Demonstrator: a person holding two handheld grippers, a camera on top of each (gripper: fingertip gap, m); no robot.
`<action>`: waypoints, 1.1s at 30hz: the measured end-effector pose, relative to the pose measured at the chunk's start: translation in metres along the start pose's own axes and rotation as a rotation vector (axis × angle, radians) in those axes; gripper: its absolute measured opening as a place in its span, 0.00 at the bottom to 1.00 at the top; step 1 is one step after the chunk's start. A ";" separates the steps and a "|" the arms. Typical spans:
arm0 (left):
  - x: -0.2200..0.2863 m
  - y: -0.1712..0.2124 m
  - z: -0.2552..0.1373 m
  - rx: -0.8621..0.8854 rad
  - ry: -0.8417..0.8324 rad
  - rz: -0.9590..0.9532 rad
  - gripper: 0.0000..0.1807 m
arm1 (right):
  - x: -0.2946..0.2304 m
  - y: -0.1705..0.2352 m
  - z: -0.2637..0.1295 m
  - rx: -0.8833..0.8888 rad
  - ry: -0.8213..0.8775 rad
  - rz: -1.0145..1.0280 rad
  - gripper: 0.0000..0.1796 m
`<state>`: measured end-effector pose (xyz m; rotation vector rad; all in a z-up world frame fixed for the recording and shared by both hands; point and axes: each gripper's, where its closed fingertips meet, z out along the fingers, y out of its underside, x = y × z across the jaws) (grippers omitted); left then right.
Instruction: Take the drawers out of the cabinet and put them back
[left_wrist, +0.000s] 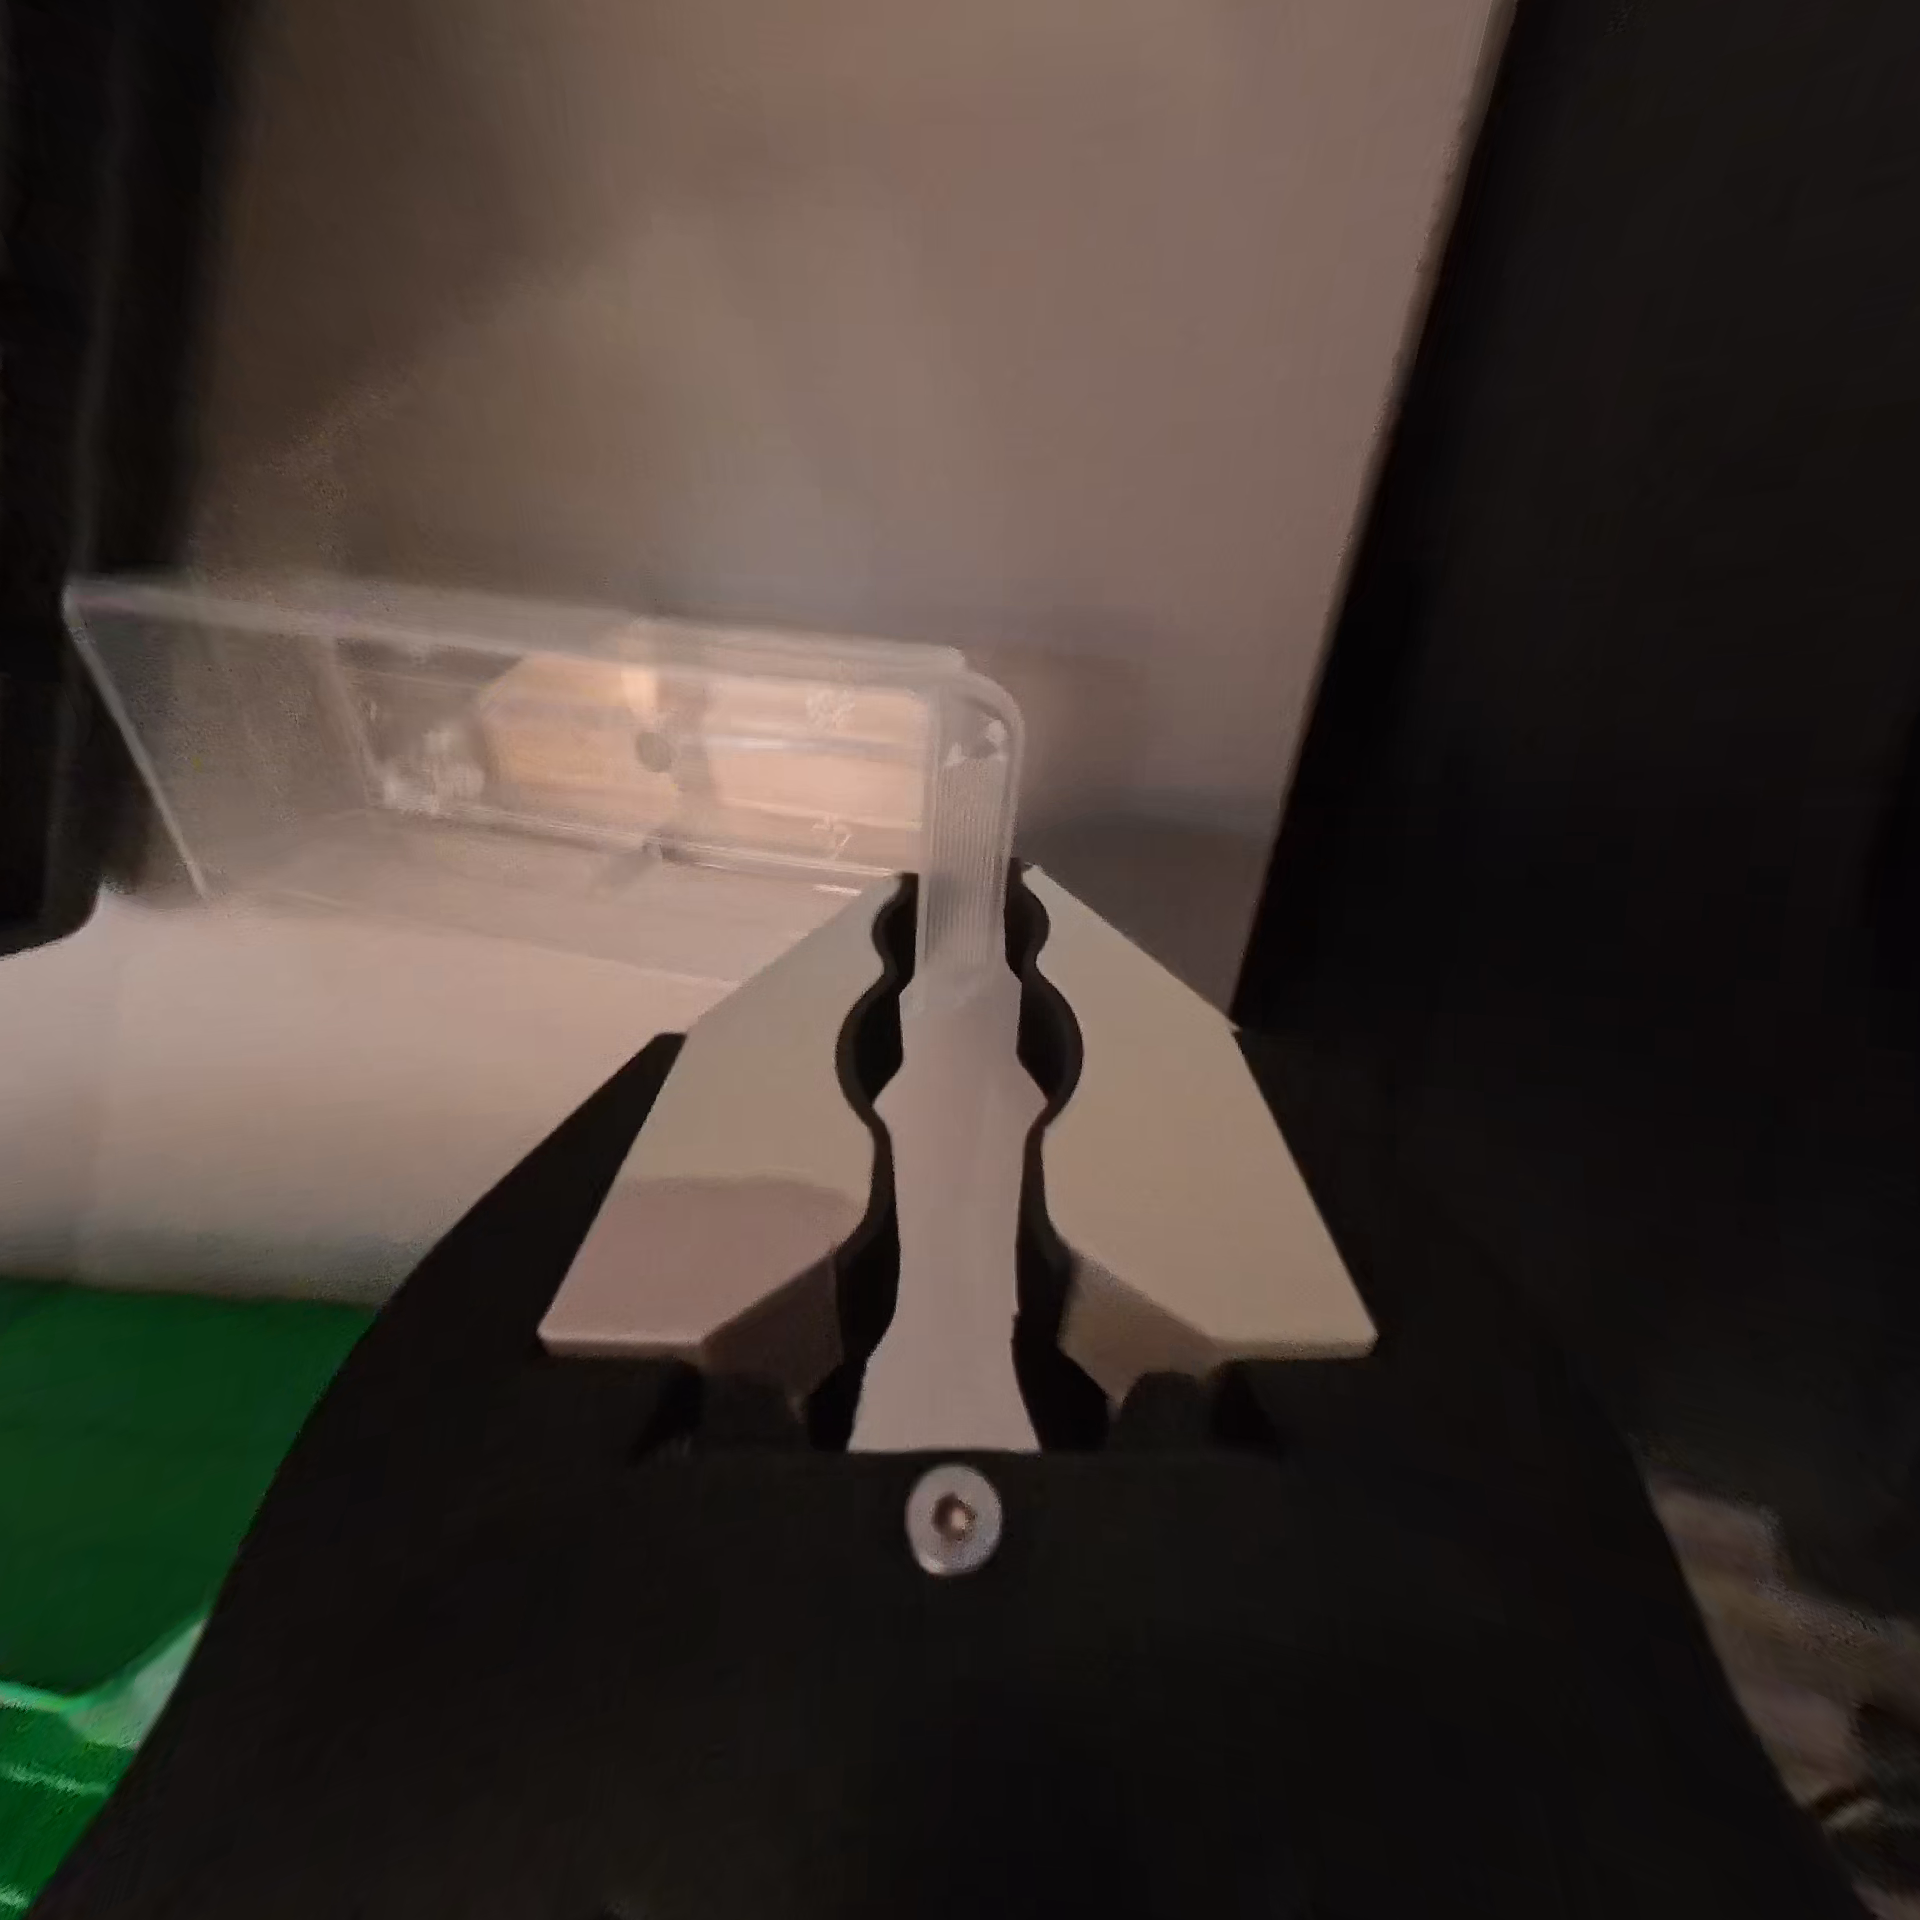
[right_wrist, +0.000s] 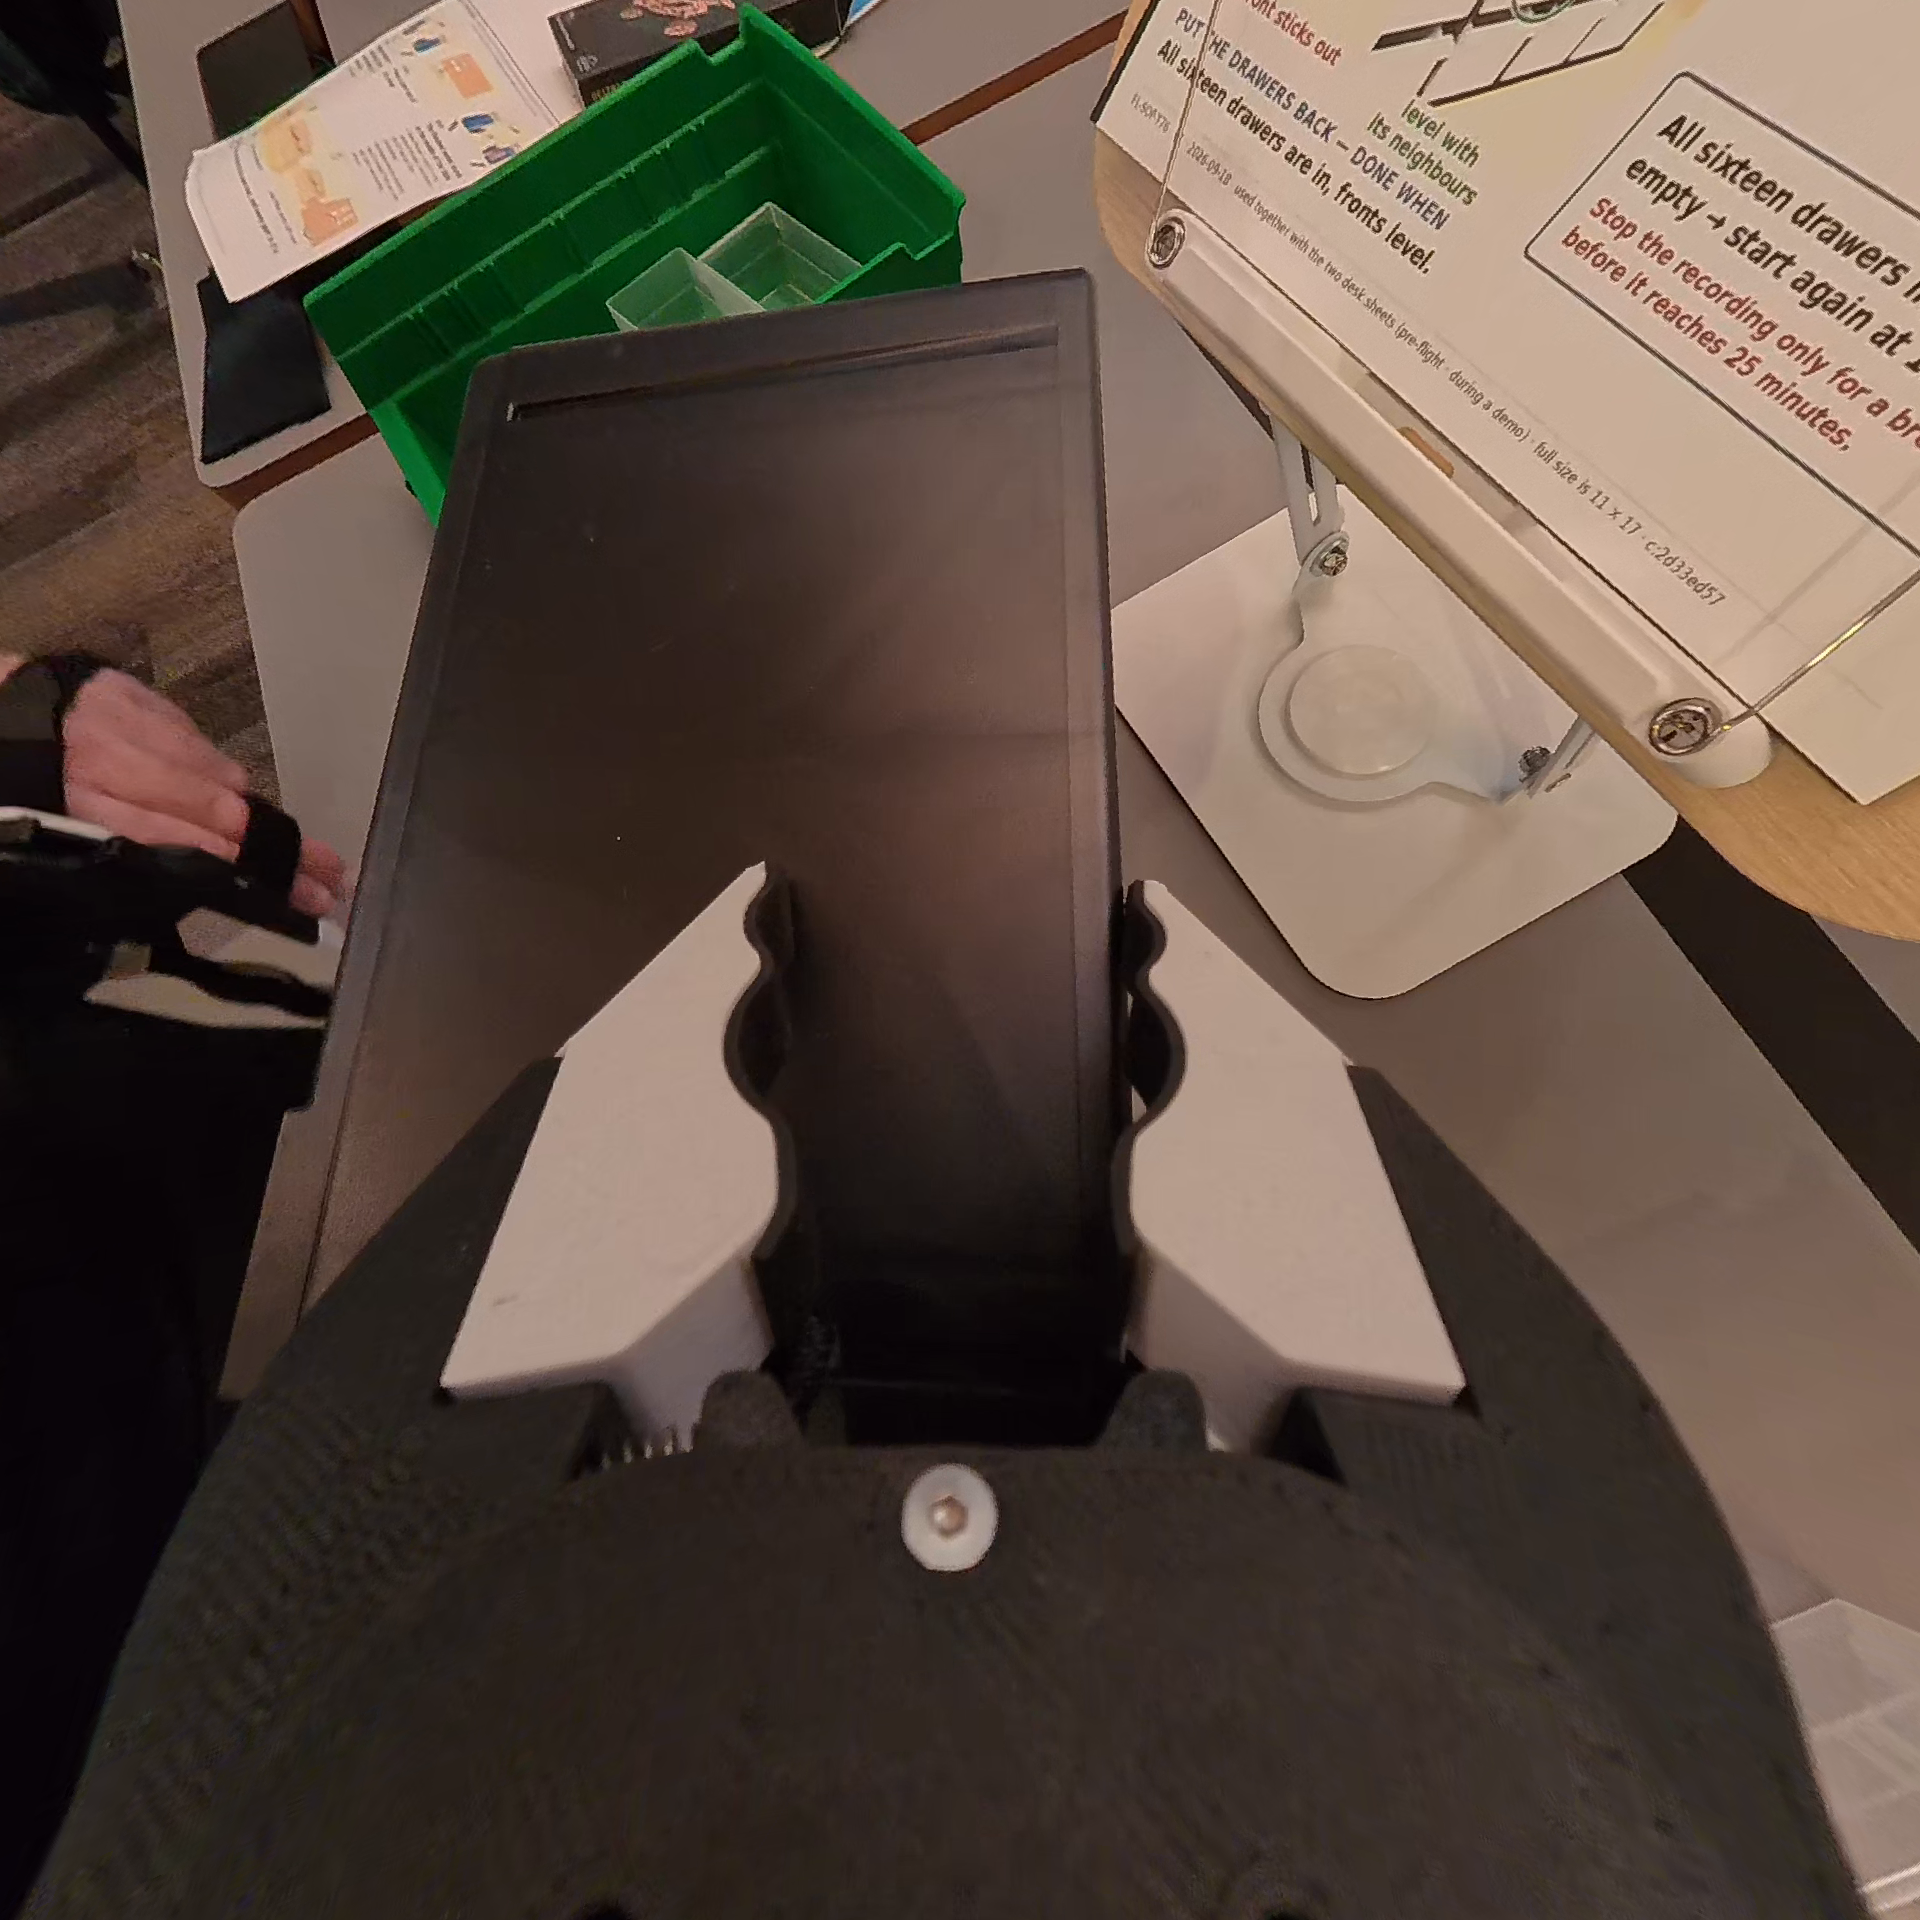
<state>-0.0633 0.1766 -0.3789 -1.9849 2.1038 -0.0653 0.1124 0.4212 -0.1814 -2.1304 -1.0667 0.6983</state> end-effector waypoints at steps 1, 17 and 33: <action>0.001 0.014 -0.002 -0.026 0.002 0.059 0.08 | 0.000 0.000 0.000 0.001 0.000 0.001 0.36; -0.060 0.075 -0.024 0.141 -0.323 -0.370 0.79 | 0.000 0.000 0.000 0.002 -0.004 0.003 0.35; -0.045 0.059 0.006 -0.145 0.104 -0.373 0.48 | 0.000 0.000 0.000 0.006 -0.015 0.011 0.35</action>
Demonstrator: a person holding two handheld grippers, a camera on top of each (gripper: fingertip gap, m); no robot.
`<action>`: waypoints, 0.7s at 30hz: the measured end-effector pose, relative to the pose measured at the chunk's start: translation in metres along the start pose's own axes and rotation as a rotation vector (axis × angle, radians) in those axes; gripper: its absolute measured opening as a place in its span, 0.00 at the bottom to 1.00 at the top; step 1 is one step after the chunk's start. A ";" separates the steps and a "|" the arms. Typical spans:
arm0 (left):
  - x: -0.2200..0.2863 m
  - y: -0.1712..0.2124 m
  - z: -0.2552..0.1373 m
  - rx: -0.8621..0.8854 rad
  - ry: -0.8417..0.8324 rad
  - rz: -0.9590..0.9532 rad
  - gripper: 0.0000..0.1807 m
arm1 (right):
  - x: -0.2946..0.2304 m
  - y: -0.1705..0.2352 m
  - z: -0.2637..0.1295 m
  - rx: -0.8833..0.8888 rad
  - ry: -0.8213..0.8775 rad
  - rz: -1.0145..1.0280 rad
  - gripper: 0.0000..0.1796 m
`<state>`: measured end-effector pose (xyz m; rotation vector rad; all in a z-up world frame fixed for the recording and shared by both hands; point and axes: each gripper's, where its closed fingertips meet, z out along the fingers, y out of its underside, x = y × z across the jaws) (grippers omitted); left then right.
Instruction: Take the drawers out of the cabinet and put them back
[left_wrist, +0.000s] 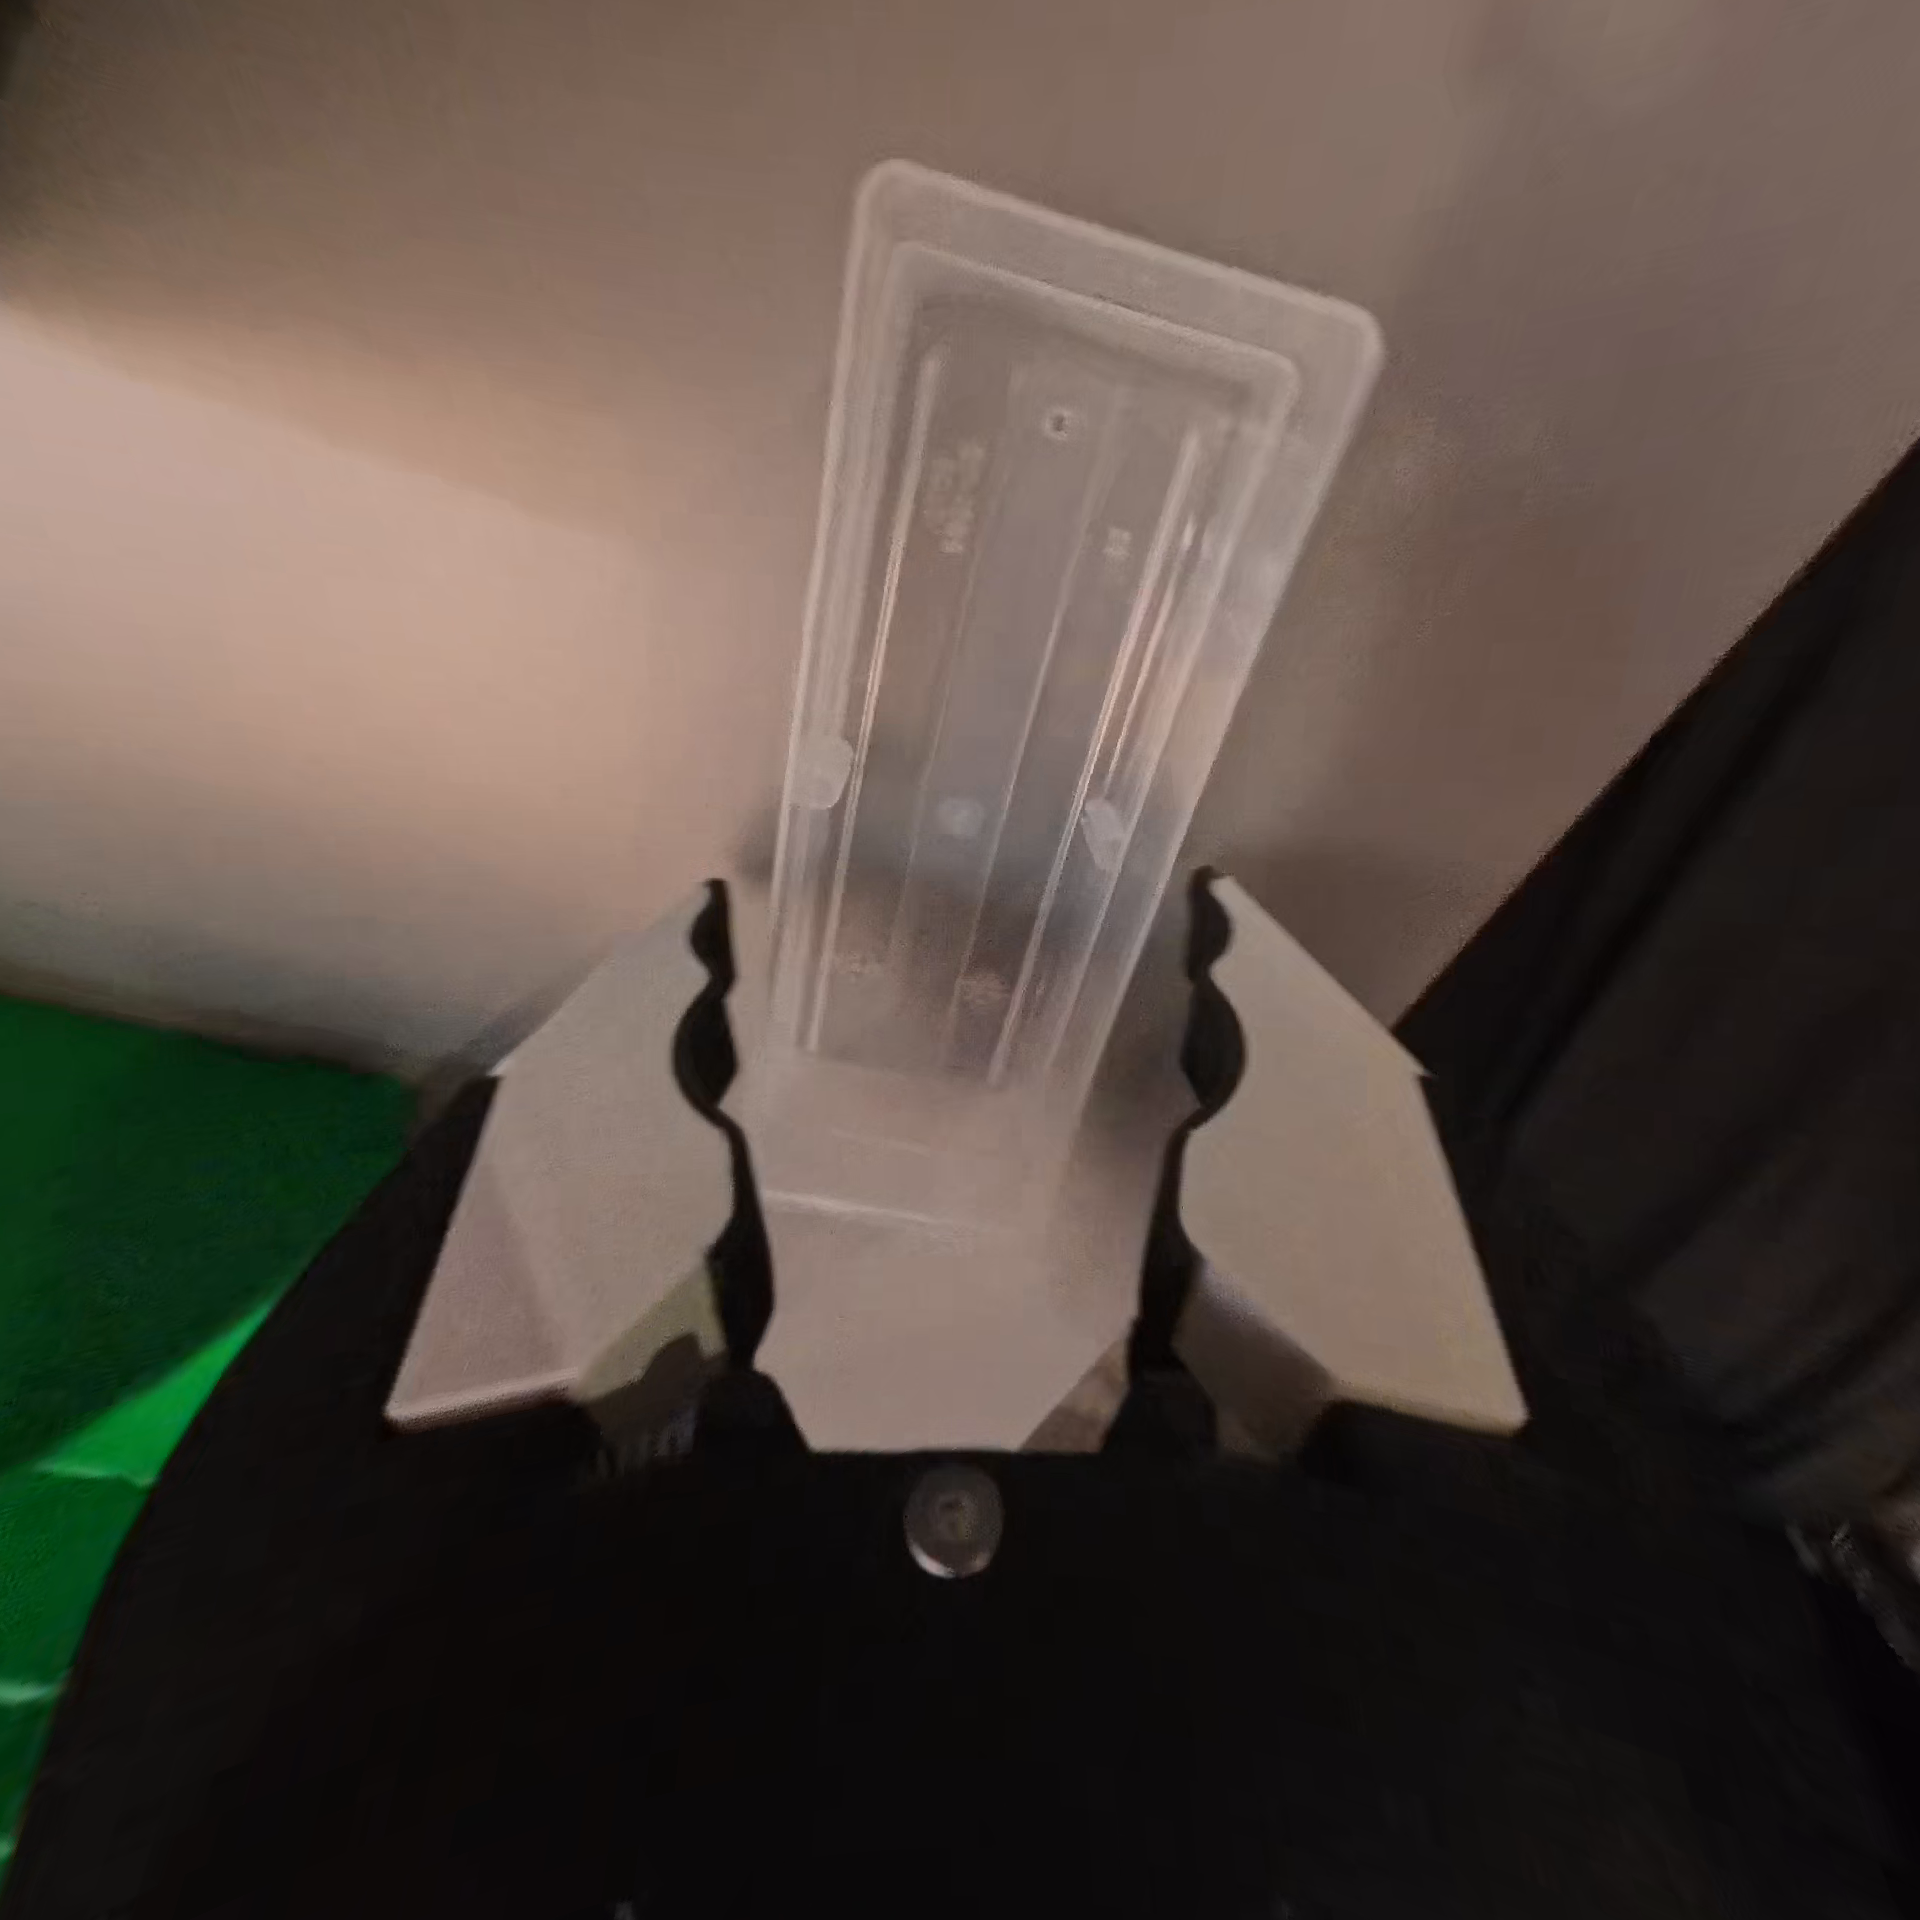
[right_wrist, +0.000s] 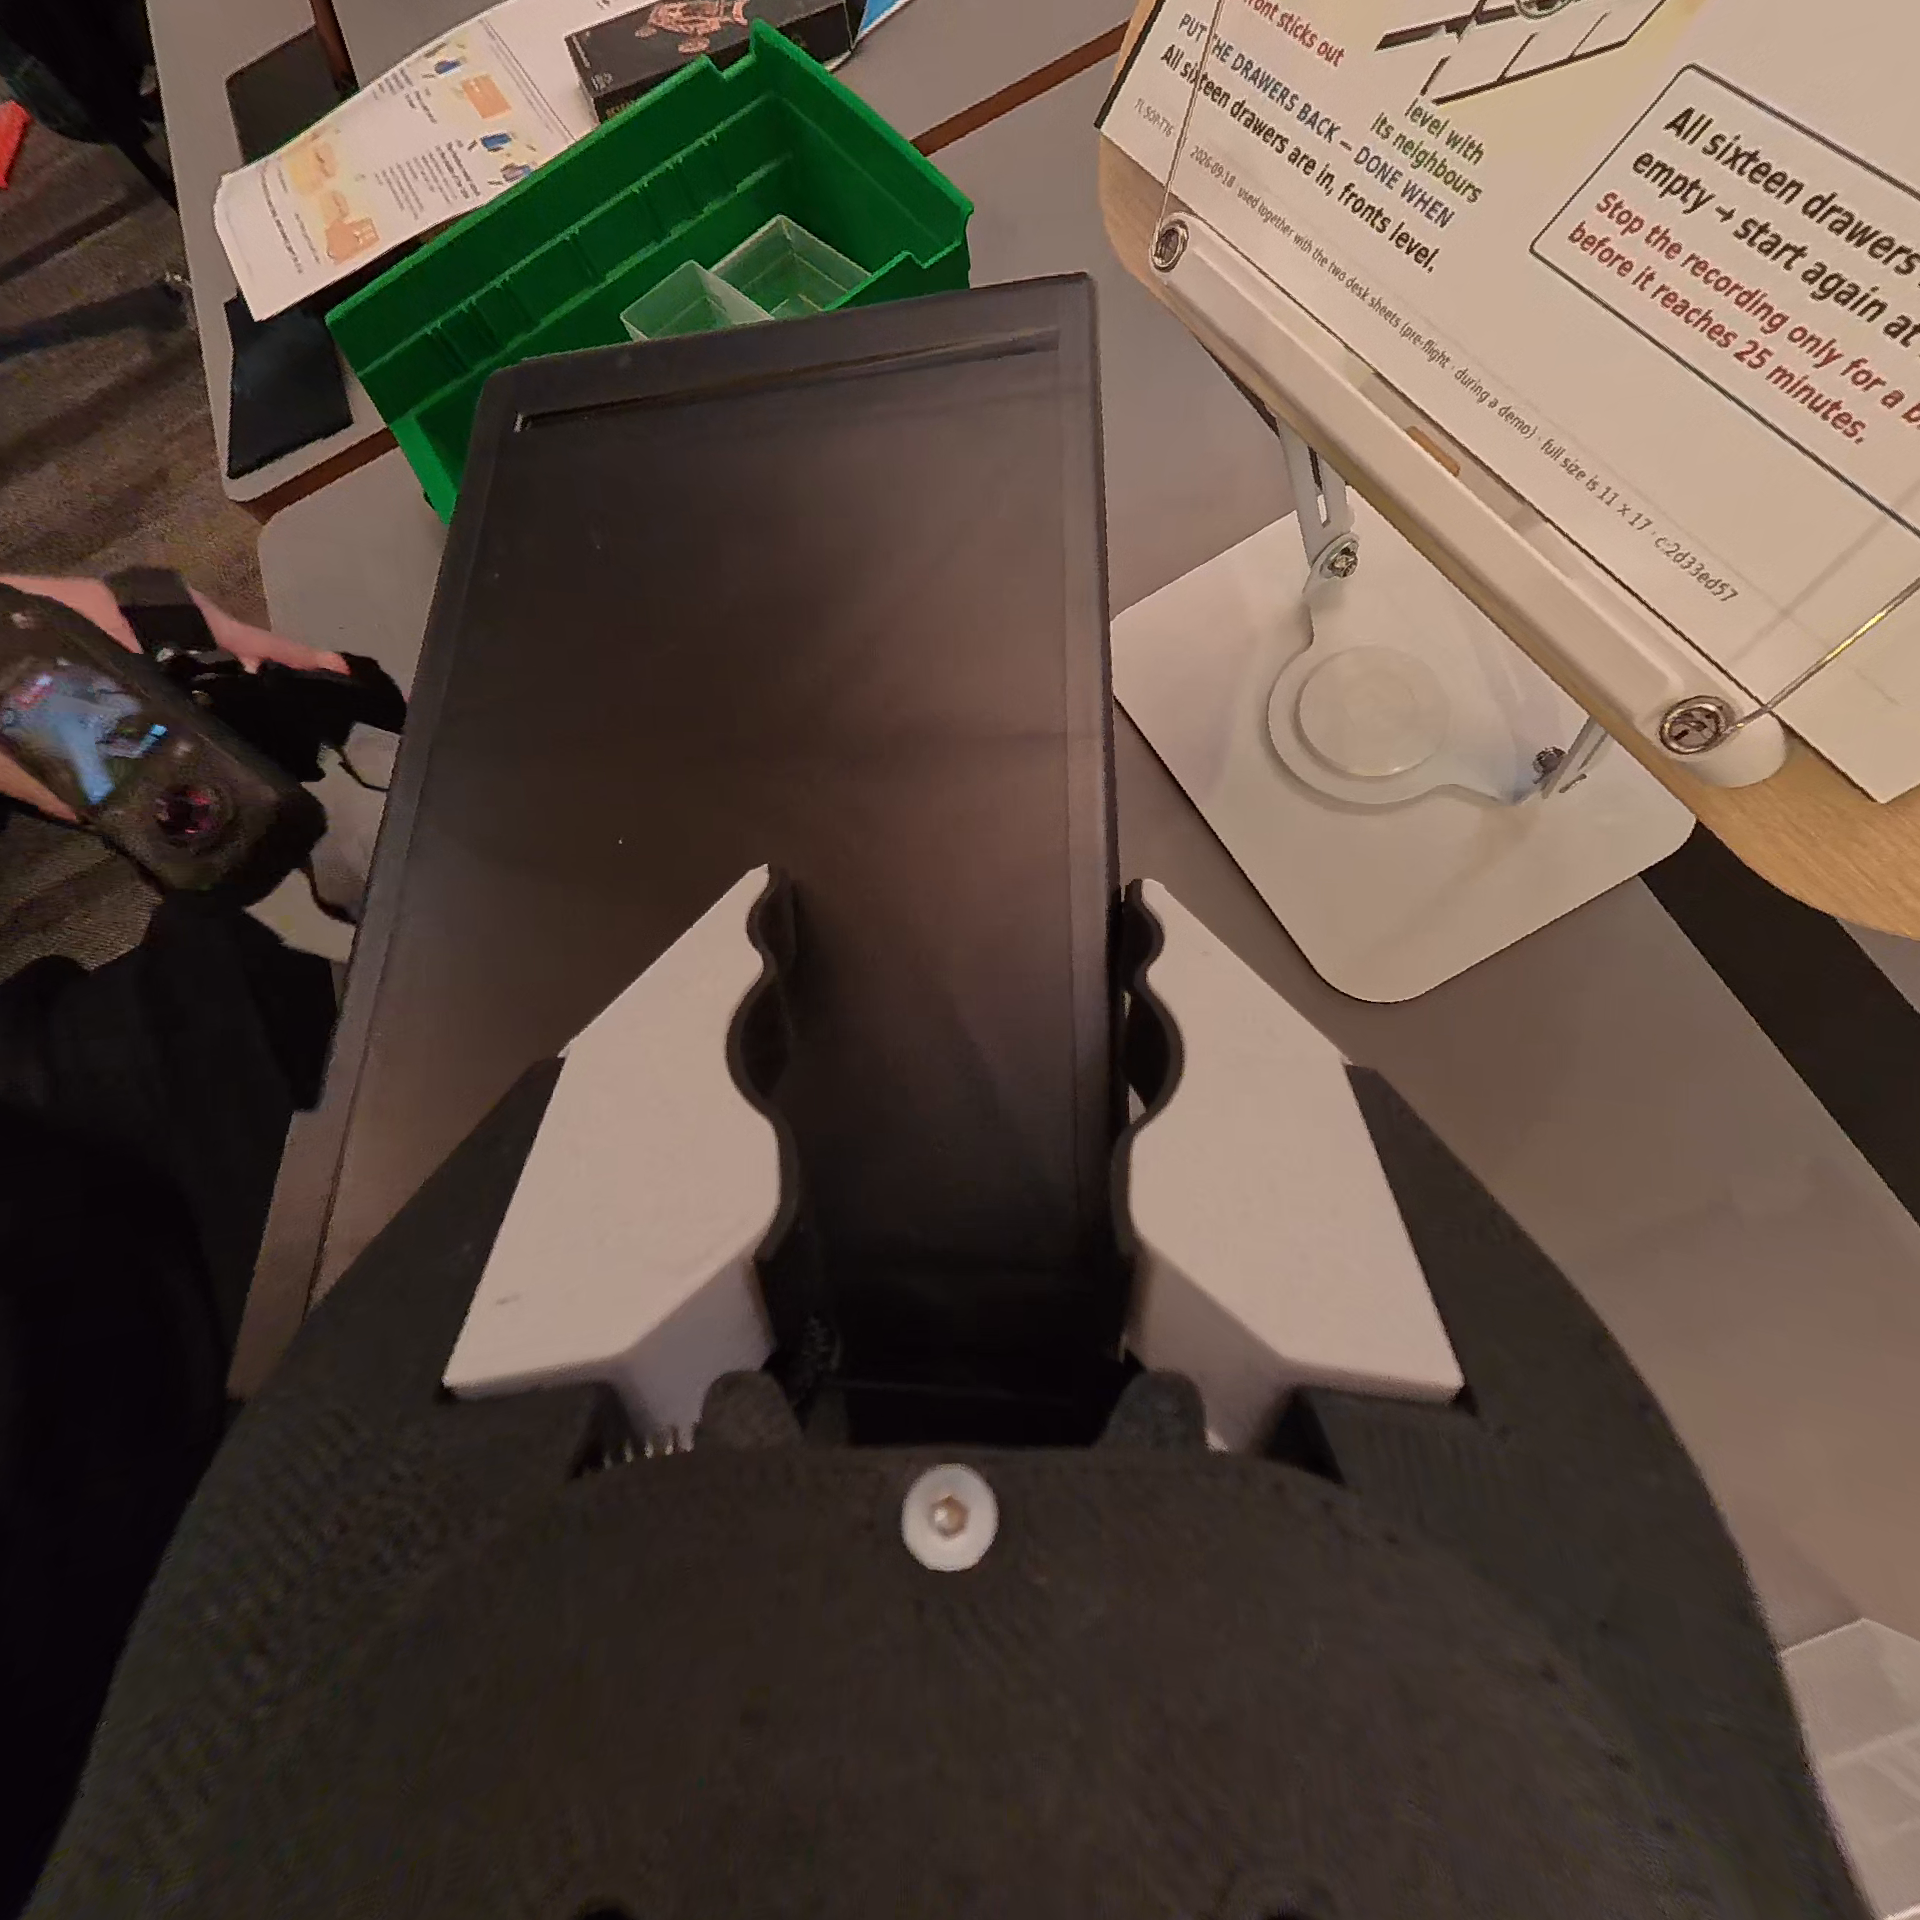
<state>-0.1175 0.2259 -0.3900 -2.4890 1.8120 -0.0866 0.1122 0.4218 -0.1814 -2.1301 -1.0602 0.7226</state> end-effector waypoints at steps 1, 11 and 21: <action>0.002 -0.003 -0.002 0.037 -0.018 -0.030 0.57 | 0.000 0.000 0.000 0.000 -0.002 0.000 0.35; 0.022 0.013 0.006 0.303 -0.096 -0.326 0.54 | 0.000 0.000 0.000 0.005 -0.004 0.002 0.35; 0.023 0.012 -0.007 0.420 -0.198 -0.362 0.38 | 0.000 -0.001 0.000 0.007 -0.003 0.006 0.35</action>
